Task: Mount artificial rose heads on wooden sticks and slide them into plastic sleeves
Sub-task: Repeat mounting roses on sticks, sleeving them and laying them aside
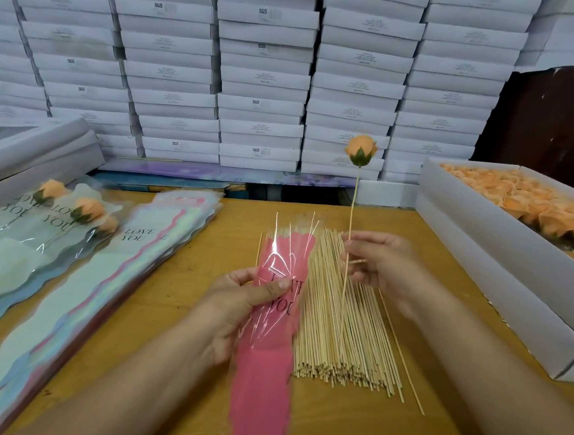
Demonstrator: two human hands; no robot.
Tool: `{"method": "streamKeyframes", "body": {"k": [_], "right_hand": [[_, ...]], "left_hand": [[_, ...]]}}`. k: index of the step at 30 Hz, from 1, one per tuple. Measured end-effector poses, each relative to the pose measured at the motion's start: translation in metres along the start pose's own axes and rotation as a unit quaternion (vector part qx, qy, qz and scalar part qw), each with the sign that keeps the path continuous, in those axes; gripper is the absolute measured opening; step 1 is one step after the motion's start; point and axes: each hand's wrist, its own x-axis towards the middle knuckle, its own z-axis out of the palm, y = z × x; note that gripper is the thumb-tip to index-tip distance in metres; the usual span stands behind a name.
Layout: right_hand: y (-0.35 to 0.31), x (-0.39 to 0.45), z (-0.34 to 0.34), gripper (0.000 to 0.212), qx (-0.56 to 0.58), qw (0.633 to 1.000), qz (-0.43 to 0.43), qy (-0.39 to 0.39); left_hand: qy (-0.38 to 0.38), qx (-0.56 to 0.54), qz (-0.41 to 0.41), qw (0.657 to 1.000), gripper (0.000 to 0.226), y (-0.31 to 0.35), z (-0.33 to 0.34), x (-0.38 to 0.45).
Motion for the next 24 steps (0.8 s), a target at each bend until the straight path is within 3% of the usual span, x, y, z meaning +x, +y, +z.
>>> {"method": "streamKeyframes", "body": {"k": [12, 24], "right_hand": [[-0.099, 0.046, 0.015, 0.004, 0.052, 0.991, -0.096, 0.072], [-0.121, 0.065, 0.018, 0.006, 0.078, 0.978, -0.116, 0.153]], "left_hand": [[-0.009, 0.007, -0.019, 1.0, 0.077, -0.002, 0.001, -0.004], [-0.015, -0.001, -0.03, 0.999, 0.075, -0.002, 0.002, -0.006]]}}
